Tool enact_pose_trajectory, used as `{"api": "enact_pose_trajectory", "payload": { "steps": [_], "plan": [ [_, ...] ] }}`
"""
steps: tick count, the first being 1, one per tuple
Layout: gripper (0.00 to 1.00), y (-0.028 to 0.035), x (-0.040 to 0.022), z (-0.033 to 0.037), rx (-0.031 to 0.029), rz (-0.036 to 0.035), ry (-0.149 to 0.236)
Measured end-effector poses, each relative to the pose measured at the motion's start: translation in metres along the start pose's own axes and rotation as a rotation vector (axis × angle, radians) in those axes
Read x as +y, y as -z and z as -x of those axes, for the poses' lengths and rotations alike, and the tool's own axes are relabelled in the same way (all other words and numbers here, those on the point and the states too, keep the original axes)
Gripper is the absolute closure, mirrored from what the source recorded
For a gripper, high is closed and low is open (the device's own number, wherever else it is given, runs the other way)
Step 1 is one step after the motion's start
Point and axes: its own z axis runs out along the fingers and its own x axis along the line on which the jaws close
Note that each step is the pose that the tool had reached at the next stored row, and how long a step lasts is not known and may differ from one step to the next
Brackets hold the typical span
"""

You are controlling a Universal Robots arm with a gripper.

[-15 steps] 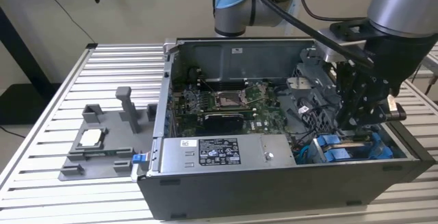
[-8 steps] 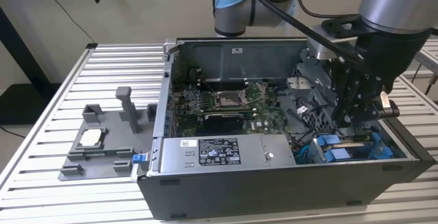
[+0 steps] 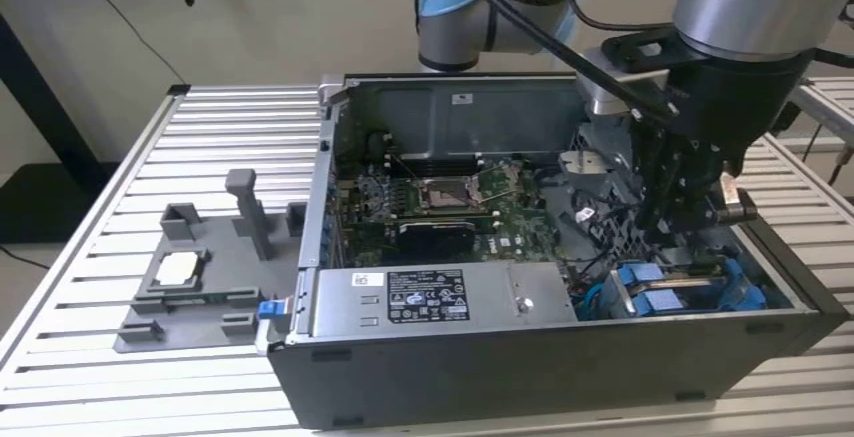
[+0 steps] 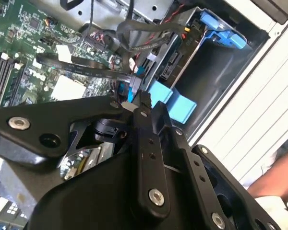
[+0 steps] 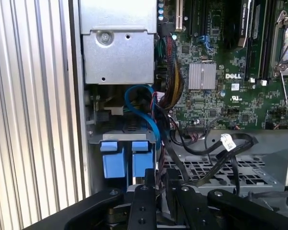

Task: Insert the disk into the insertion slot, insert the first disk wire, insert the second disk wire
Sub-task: 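Insert the second disk wire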

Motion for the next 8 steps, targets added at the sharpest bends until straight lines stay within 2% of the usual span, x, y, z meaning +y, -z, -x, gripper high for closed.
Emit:
{"api": "enact_pose_trajectory", "payload": {
  "steps": [2, 3, 6, 8],
  "plan": [
    [0.76, -0.0006, 0.003, 0.0014, -0.0007, -0.0185, 0.001],
    [0.76, 0.0008, 0.0036, 0.0014, -0.0011, -0.0222, 0.002],
    [0.76, 0.0106, 0.0035, 0.0016, -0.0035, -0.0234, 0.002],
    [0.76, 0.0128, 0.0043, 0.0016, -0.0075, -0.0271, 0.002]
  ]
}}
